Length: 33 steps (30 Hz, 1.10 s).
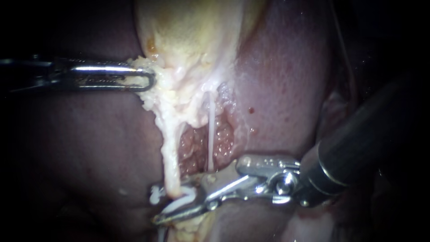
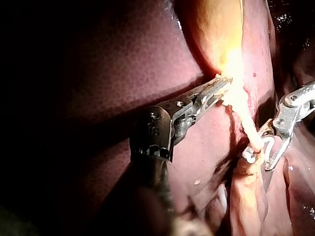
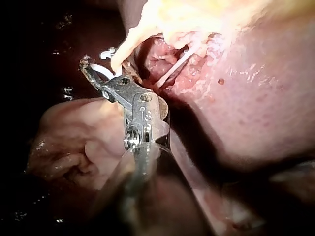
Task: Clipping first clip left tube
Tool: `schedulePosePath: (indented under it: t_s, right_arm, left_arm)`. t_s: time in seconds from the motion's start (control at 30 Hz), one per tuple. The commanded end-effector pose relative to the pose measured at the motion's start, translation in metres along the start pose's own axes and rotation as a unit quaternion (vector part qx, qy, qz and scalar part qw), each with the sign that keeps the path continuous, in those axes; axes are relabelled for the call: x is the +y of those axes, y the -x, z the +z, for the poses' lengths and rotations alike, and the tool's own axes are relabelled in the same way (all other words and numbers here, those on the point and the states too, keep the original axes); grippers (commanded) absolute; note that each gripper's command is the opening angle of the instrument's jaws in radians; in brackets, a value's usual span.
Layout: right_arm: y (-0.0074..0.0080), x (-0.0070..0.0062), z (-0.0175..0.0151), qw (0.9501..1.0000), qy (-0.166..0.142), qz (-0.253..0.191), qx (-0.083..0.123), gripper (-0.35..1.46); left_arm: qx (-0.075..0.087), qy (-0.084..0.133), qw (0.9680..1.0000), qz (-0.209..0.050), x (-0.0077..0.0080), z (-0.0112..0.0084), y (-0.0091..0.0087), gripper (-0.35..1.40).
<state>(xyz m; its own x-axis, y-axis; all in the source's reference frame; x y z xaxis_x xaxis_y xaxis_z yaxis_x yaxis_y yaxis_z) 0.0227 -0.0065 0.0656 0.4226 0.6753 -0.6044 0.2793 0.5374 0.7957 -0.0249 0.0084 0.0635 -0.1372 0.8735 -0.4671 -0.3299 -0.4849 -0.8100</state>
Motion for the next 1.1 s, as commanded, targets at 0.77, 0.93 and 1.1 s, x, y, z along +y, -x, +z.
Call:
schedulePosePath:
  t_s: [0.77, 0.93, 1.1]
  right_arm:
    - [0.0005, 0.0007, -0.0006, 0.9999, -0.002, 0.009, -0.004, -0.35]
    - [0.0009, 0.0008, -0.0005, 1.0000, -0.002, 0.008, -0.005, -0.35]
    - [0.0012, 0.0008, -0.0003, 1.0000, -0.002, 0.007, -0.006, -0.35]
  left_arm:
    - [0.001, -0.003, 1.0000, 0.000, 0.0000, -0.0001, -0.0001, -0.35]
    - [0.001, -0.003, 1.0000, -0.001, 0.0000, -0.0001, -0.0001, -0.35]
    - [0.001, -0.003, 1.0000, -0.001, 0.0001, -0.0001, -0.0002, -0.35]
